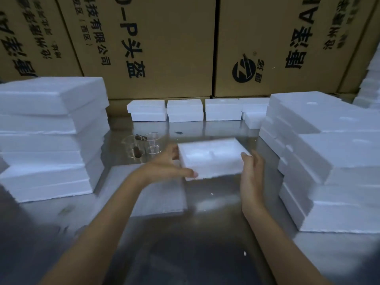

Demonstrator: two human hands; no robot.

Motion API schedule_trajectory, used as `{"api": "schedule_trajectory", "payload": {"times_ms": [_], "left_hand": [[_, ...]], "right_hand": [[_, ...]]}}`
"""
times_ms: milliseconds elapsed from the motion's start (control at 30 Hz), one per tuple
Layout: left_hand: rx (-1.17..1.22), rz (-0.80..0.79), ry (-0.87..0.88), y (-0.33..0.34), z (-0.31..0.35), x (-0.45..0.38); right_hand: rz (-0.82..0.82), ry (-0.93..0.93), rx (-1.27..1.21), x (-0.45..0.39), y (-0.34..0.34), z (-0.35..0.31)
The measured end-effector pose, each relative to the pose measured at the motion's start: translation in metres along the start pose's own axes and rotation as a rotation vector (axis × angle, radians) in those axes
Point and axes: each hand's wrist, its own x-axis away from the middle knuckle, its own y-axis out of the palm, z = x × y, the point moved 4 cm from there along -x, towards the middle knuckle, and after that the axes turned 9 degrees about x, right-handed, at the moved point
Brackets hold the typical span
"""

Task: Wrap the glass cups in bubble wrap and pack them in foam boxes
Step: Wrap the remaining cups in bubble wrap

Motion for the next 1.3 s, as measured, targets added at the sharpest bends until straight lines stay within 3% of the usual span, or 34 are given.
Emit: {"api": "schedule_trajectory", "payload": {"times_ms": [200, 333, 533, 600, 667, 767, 900, 1033, 1300], "left_hand": [[-0.374, 0.021, 0.013, 0.029, -0.027, 0.029], [-0.349, 0.091, -0.049, 0.013, -0.033, 0.042], [-0.593, 0.142, -0.106, -0.013, -0.047, 0.042], [-0.615, 0.162, -0.087, -0.014, -0.045, 0.042], [-0.648, 0.156, -0.052, -0.012, -0.041, 0.042], [-0.612, 0.136, -0.001, -0.010, -0.041, 0.043], [-0.613, 0.163, -0.004, -0.011, -0.044, 0.044], [-0.587, 0.195, 0.010, -0.013, -0.041, 0.043], [-0.691, 0.429, 0.014, -0.016, -0.036, 0.042]], "right_hand": [[0.133, -0.177, 0.389, 0.026, -0.018, -0.010], [0.197, -0.305, 0.559, 0.034, -0.020, -0.015], [0.007, -0.718, 0.634, 0.053, 0.035, -0.054], [-0.190, -0.691, 0.588, 0.055, 0.080, -0.072], [-0.444, -0.552, 0.604, 0.054, 0.134, -0.081], [-0.650, -0.430, 0.848, 0.048, 0.202, -0.079], [-0.668, -0.438, 1.172, 0.033, 0.254, -0.067], [-0.732, -0.262, 1.044, 0.020, 0.280, -0.059], [-0.729, -0.346, 0.923, 0.014, 0.240, -0.079]]}}
